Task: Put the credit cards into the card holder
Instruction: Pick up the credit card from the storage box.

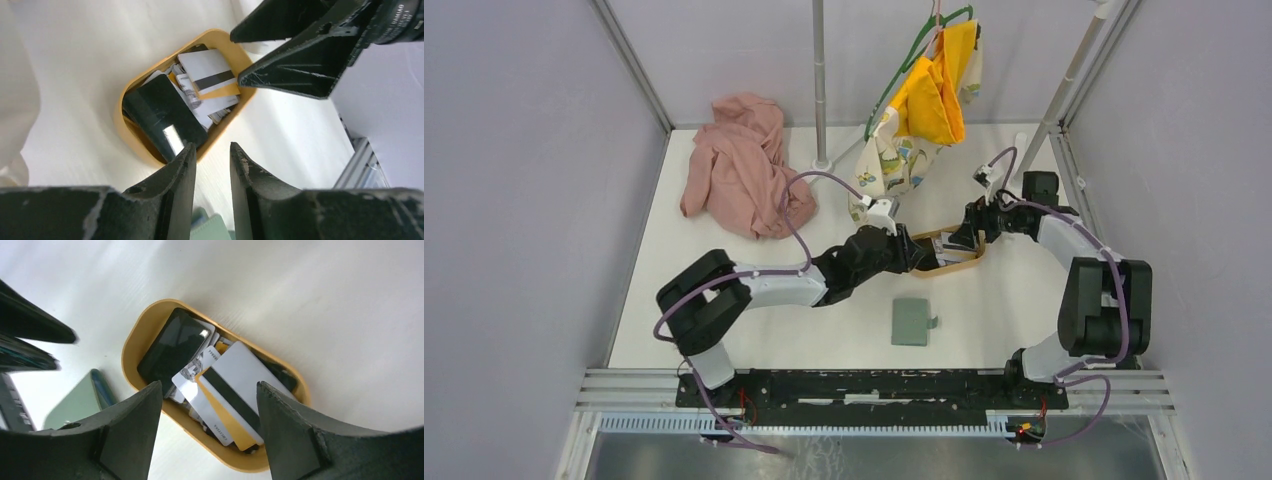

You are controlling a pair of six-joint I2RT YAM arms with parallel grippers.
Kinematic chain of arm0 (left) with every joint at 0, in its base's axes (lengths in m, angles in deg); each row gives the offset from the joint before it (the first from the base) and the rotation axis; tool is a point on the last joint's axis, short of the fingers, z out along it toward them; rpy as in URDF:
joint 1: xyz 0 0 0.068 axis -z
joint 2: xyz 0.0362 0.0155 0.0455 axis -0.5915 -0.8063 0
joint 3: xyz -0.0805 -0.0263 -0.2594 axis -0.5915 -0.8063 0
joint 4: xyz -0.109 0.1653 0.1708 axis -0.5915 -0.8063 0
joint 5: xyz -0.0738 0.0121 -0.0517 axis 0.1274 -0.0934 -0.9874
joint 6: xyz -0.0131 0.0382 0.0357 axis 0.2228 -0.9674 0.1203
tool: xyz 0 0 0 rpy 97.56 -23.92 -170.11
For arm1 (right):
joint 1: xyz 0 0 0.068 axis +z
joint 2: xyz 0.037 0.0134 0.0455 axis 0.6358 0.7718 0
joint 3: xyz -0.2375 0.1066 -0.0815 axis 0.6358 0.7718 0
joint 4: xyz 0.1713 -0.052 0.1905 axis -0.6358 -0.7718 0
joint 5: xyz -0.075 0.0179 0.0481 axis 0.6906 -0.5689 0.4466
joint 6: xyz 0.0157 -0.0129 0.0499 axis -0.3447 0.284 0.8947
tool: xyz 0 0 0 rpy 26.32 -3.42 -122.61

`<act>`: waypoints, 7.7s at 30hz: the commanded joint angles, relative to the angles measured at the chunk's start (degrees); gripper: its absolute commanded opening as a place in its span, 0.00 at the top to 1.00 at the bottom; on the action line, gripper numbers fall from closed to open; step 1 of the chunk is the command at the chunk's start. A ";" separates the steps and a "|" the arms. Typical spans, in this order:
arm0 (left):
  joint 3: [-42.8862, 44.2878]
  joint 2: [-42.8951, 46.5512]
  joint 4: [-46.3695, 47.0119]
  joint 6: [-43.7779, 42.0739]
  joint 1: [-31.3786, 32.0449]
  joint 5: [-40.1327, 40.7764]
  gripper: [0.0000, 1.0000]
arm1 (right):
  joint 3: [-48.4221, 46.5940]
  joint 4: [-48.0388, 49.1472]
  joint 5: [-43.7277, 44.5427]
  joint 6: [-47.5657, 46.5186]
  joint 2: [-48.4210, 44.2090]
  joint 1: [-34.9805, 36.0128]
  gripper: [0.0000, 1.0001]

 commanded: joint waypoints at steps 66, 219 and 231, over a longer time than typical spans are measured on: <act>-31.15 59.94 -13.77 -1.78 1.46 7.58 0.38 | 9.47 11.91 50.44 -12.83 -17.05 18.29 0.35; -31.63 61.94 -12.03 -2.02 1.49 4.48 0.38 | 19.09 42.05 -9.98 37.91 -2.19 -9.93 0.70; -31.86 62.75 -12.30 -2.04 1.47 4.30 0.38 | 20.67 43.69 -5.75 38.74 -1.77 -13.91 0.78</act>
